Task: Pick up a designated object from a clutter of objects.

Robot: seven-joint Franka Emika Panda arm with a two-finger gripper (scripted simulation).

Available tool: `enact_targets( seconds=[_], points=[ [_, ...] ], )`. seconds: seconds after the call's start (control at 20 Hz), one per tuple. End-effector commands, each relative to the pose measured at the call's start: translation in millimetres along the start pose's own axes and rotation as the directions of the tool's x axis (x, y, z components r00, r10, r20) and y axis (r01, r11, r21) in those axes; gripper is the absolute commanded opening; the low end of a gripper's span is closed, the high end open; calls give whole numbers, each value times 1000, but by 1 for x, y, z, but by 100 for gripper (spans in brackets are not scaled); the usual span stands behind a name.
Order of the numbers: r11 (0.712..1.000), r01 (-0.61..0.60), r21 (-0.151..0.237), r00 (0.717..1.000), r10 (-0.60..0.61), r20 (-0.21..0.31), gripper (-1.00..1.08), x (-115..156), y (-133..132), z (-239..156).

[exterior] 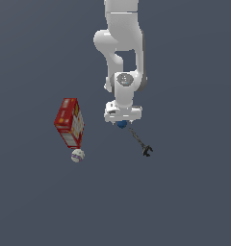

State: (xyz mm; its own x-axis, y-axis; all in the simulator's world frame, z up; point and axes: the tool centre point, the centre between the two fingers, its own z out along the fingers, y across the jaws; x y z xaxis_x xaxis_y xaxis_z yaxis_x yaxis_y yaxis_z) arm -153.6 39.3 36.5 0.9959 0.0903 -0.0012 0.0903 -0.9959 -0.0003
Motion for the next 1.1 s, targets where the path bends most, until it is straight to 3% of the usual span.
enact_targets(
  seconds=[0.0, 0.15, 0.2, 1.05],
  points=[
    [1000, 0, 0, 1000, 0, -1, 100, 0, 0, 4],
    [1000, 0, 0, 1000, 0, -1, 100, 1, 0, 6],
    [1000, 0, 0, 1000, 0, -1, -100, 1, 0, 6],
    [1000, 0, 0, 1000, 0, -2, -100, 6, 3, -3]
  ],
)
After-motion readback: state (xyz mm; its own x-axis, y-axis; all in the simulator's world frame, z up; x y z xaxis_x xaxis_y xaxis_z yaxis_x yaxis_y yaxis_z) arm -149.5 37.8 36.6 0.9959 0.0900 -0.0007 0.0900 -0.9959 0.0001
